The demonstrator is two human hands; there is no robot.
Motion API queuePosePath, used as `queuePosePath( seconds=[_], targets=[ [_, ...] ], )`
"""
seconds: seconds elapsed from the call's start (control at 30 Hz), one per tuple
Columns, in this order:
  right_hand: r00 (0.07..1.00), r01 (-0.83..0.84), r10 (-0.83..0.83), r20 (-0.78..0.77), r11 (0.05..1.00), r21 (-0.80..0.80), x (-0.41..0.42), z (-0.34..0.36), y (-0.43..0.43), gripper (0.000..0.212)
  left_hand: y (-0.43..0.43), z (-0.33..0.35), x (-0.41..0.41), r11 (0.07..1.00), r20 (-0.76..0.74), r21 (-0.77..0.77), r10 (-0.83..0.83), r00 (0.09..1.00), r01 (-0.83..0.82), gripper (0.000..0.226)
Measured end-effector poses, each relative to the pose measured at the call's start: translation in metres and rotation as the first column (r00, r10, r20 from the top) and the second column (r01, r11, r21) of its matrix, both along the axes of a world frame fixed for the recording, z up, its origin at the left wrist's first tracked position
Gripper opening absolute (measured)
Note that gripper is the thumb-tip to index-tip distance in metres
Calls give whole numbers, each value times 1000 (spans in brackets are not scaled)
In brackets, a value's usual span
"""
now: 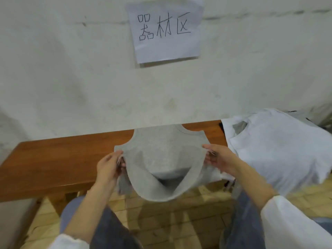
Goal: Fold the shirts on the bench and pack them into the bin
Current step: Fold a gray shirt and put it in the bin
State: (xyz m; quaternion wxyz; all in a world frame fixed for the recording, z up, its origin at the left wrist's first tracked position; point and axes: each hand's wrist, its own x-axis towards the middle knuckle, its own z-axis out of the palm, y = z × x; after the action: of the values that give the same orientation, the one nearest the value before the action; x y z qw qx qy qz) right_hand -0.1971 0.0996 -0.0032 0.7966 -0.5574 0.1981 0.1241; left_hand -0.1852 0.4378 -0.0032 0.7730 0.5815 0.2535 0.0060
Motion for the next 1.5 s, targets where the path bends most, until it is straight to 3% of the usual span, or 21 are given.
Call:
queuePosePath(
  seconds=[0.03,0.1,0.17,0.23,0.3,0.33,0.4,0.47,0.57,0.63,0.73,0.9,1.03,1.1,1.2,1.27,1.37,1.5],
  targets=[
    [995,99,-99,-5,991,90,12,6,-4,10,8,8,12,990,7,-124,75,997,-74,16],
    [979,203,-194,-66,960,194,29,5,-10,14,24,8,28,948,-71,-305,74,995,-92,18],
    [974,217,-196,-114,952,214,39,-6,-14,20,37,-3,38,942,-160,-335,-23,987,-32,25],
    [976,190,-176,-128,976,106,45,-19,-14,26,42,-14,41,978,-237,-199,-110,965,63,19],
    [976,144,-168,-138,975,-171,48,-30,-12,31,44,-22,40,988,-301,64,-113,947,138,6],
    [977,118,-171,-126,930,-347,49,-36,-10,32,46,-27,39,955,-299,253,-79,951,158,10],
    [991,54,-118,-61,777,-628,52,-43,-8,33,54,-38,41,780,-233,601,-39,972,175,21],
    [1000,-7,-14,-25,725,-689,55,-46,-7,36,58,-45,44,638,-155,746,-114,981,192,25],
    [1000,-23,20,-12,736,-676,62,-53,-8,38,57,-53,53,590,-105,783,-191,976,200,19],
    [998,40,-58,3,638,-769,65,-62,-9,25,53,-59,57,586,-115,787,-168,979,193,20],
    [986,132,-152,71,438,-889,62,-71,-7,22,49,-76,59,514,-55,853,-93,994,95,26],
    [908,415,-180,378,258,-873,57,-61,-3,21,42,-77,51,491,142,864,-25,990,-111,27],
    [838,545,-192,511,243,-802,70,-38,-1,21,41,-63,56,424,291,870,-25,957,-253,17],
    [861,507,-177,476,230,-831,84,-34,-2,21,46,-69,71,402,253,887,-14,967,-226,18],
    [938,346,-75,337,187,-920,105,-51,-10,25,48,-81,88,293,93,953,-61,994,-71,20],
    [985,171,-45,165,237,-956,113,-59,-13,28,44,-82,91,239,19,971,-99,995,5,20],
    [993,117,-68,101,330,-937,114,-56,-17,34,41,-79,85,195,-76,976,-84,994,91,26],
    [998,-43,-35,-50,193,-980,87,-40,-25,46,28,-80,48,11,-21,1000,-93,995,22,41]
  ],
)
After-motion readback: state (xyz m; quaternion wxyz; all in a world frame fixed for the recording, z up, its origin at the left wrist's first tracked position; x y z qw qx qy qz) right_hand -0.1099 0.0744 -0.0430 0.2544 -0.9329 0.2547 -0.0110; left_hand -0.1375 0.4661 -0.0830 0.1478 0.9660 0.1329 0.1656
